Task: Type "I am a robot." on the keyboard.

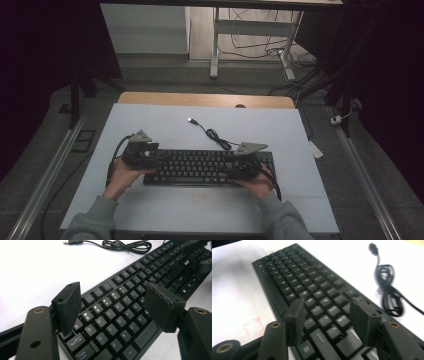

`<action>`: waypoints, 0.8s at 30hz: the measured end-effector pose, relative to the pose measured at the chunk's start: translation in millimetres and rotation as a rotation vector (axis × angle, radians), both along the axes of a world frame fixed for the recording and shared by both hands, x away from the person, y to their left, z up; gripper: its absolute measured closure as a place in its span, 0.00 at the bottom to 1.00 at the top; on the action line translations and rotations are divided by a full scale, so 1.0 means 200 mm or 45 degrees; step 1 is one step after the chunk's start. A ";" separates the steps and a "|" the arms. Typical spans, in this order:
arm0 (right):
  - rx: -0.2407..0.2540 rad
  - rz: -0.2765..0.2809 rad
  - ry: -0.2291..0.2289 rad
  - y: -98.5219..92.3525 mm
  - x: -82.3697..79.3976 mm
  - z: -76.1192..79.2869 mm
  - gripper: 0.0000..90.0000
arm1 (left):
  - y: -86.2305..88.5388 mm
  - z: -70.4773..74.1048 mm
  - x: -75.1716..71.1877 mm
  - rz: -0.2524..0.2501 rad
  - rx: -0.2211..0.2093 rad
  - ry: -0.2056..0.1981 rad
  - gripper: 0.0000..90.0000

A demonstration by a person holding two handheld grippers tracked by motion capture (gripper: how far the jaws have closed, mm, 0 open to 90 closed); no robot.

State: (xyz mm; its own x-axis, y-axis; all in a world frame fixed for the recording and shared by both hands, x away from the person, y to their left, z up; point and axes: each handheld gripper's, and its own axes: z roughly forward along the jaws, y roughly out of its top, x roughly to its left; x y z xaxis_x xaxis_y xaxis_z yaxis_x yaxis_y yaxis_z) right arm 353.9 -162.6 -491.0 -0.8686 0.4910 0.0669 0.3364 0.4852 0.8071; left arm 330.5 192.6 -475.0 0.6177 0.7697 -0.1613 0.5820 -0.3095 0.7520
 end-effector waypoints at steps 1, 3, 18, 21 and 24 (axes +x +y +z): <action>-0.005 0.014 0.006 0.01 0.00 0.00 0.57 | 0.00 0.00 0.00 0.001 0.001 0.000 0.33; -0.020 0.034 0.013 0.04 0.00 0.00 0.64 | -0.01 0.00 0.01 0.000 0.002 0.000 0.33; -0.165 0.147 0.037 0.23 0.00 -0.08 1.00 | 0.00 0.00 0.00 -0.017 0.007 -0.003 0.33; -0.179 0.144 0.038 0.24 0.00 -0.09 1.00 | 0.01 0.00 0.00 -0.011 0.004 -0.005 0.33; -0.189 0.145 0.040 0.25 0.00 -0.09 1.00 | 0.01 0.00 0.00 -0.011 0.004 -0.005 0.33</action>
State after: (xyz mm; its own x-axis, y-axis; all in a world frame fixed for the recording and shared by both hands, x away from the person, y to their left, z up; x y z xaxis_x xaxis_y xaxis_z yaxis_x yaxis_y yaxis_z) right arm 353.7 -113.6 -509.8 -0.9177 0.3962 0.0290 0.2964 0.6343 0.7140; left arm 330.2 194.0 -474.8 0.6247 0.7650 -0.1567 0.5766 -0.3166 0.7532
